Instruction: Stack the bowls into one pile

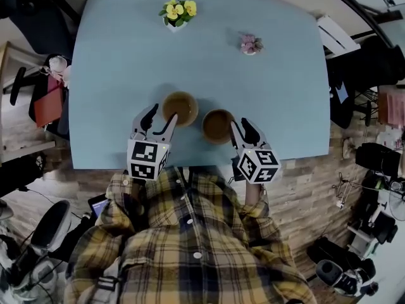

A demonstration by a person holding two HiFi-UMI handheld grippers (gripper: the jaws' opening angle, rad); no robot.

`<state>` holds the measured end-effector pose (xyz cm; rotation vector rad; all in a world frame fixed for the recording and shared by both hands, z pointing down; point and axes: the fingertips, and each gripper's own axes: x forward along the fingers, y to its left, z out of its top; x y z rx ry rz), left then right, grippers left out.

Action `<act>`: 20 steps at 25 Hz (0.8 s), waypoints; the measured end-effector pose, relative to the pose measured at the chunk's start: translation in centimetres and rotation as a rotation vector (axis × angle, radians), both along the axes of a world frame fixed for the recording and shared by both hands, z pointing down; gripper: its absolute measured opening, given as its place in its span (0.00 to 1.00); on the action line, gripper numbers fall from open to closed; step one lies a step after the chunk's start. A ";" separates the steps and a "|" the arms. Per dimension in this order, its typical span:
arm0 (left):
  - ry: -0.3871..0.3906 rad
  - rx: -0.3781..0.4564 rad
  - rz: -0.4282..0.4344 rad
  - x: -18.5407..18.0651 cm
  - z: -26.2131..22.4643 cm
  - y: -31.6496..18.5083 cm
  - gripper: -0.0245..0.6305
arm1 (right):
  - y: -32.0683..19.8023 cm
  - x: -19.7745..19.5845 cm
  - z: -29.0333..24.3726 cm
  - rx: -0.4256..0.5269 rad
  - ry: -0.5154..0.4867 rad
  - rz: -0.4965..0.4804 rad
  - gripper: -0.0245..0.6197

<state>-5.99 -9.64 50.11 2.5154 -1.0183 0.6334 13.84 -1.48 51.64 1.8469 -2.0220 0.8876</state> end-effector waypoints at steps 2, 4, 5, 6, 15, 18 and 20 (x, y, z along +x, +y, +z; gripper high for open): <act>0.005 -0.024 -0.011 0.1 0.8 -0.4 0.37 | 0.0 0.2 -0.4 0.015 -0.013 0.010 0.25; 0.007 -0.052 -0.029 0.1 1.7 -0.6 0.36 | 0.0 0.4 -0.7 0.025 -0.028 0.013 0.25; 0.008 -0.070 -0.038 0.1 2.2 -0.6 0.36 | 0.2 0.5 -0.8 0.028 -0.036 0.012 0.25; 0.013 -0.092 -0.048 0.1 2.7 -0.5 0.35 | 0.3 0.6 -1.0 0.030 -0.045 0.010 0.25; -0.019 -0.194 -0.173 -0.7 6.4 -0.4 0.30 | 1.0 0.7 -2.1 0.061 -0.105 -0.071 0.25; -0.036 -0.211 -0.210 -0.8 7.3 -0.1 0.26 | 1.7 0.7 -1.7 0.052 -0.116 -0.091 0.25; -0.051 -0.218 -0.235 -1.0 7.7 -0.1 0.22 | 2.0 0.8 -1.7 0.054 -0.125 -0.098 0.25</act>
